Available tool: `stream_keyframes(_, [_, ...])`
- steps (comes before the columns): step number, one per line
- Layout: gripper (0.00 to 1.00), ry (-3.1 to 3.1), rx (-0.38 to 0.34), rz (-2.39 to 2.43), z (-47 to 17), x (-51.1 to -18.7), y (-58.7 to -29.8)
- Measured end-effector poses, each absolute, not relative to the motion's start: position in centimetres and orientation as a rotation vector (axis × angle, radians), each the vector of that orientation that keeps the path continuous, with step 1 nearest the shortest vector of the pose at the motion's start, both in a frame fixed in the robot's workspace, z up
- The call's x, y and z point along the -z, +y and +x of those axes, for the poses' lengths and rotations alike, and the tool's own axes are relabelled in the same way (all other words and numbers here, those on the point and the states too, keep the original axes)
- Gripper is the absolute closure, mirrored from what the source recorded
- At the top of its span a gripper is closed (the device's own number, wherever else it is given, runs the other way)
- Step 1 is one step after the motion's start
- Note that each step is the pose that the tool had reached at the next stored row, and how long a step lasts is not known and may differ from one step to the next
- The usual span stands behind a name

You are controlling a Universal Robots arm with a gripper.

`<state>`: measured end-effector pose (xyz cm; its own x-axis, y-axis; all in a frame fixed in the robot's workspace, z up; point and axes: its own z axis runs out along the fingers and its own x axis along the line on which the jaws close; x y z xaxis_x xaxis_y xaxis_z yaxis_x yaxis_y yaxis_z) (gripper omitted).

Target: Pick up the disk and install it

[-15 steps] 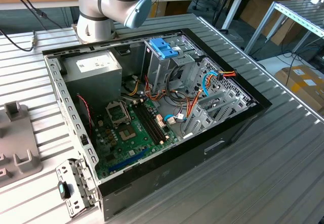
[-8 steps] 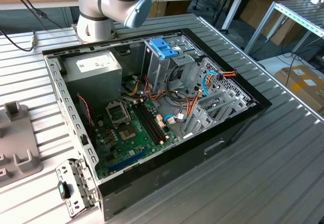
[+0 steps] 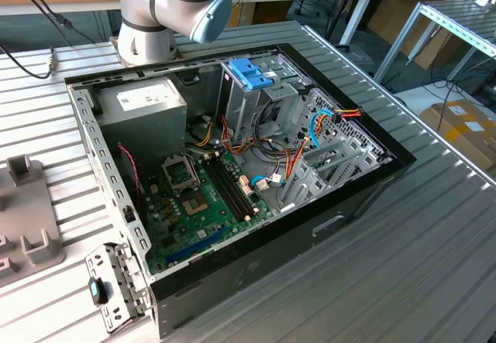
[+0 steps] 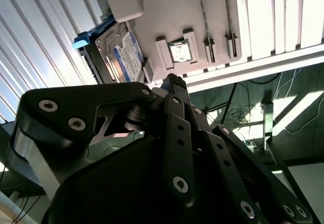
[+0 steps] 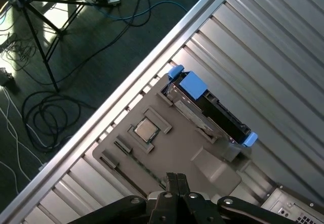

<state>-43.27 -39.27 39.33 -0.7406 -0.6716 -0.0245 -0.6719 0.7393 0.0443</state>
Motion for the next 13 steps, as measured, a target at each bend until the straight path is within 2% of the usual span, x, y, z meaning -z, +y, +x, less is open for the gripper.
stream_keyframes(13, [0.89,2.902,-0.079,-1.186,-43.27,-39.33,-39.27])
